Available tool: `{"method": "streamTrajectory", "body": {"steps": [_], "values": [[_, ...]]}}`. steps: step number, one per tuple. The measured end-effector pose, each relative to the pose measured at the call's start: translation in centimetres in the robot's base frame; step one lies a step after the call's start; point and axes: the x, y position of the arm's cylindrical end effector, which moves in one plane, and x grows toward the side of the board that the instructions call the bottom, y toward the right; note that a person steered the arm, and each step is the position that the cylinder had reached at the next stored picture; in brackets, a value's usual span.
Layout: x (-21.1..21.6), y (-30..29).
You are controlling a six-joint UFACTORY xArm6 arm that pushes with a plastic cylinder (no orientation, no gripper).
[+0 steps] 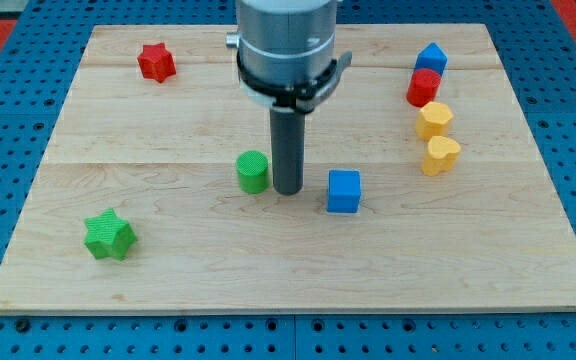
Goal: Push the blue cube near to the yellow heart
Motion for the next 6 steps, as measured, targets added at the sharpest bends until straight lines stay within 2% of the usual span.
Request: {"method": "streamTrajectory", "body": {"steps": [2, 3, 4, 5, 6], "values": [[0.4, 7.9], [0.0, 5.2], [-1.0, 5.6], [-2.2, 6.9], [-2.2, 11.1]]}}
